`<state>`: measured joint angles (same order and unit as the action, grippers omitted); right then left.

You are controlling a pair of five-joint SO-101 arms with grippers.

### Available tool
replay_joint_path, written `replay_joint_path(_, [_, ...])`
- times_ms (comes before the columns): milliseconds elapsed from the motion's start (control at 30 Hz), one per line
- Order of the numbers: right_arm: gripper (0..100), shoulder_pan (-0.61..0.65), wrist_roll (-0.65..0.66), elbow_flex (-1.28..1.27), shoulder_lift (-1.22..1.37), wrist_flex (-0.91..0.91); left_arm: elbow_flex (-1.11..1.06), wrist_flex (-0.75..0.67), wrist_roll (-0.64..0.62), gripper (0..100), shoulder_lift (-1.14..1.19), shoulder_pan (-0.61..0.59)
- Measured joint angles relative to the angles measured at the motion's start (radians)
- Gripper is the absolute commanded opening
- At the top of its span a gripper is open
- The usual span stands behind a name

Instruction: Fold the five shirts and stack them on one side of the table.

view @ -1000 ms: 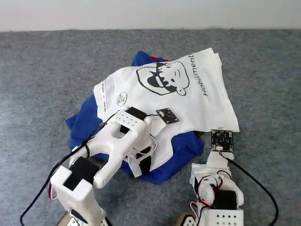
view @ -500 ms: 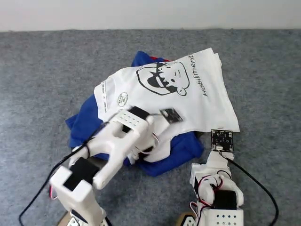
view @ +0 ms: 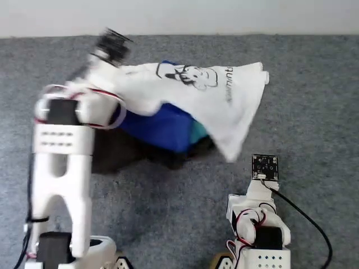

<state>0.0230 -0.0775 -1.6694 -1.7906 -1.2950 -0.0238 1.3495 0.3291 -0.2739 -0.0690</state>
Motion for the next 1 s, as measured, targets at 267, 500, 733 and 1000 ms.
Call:
replay_joint_path(267, [1.4, 0.0, 0.0, 0.0, 0.0, 0.0, 0.175, 0.002, 0.0, 1, -0.005, -0.341])
replay_joint_path(500, [1.4, 0.0, 0.0, 0.0, 0.0, 0.0, 0.256, -0.009, 0.0, 1, -0.005, -0.638])
replay_joint_path(733, [1.4, 0.0, 0.0, 0.0, 0.0, 0.0, 0.256, -0.206, -0.003, 1, -0.005, -0.918])
replay_joint_path(1000, [1.4, 0.0, 0.0, 0.0, 0.0, 0.0, 0.258, -0.341, -0.003, 1, 0.086, -1.099])
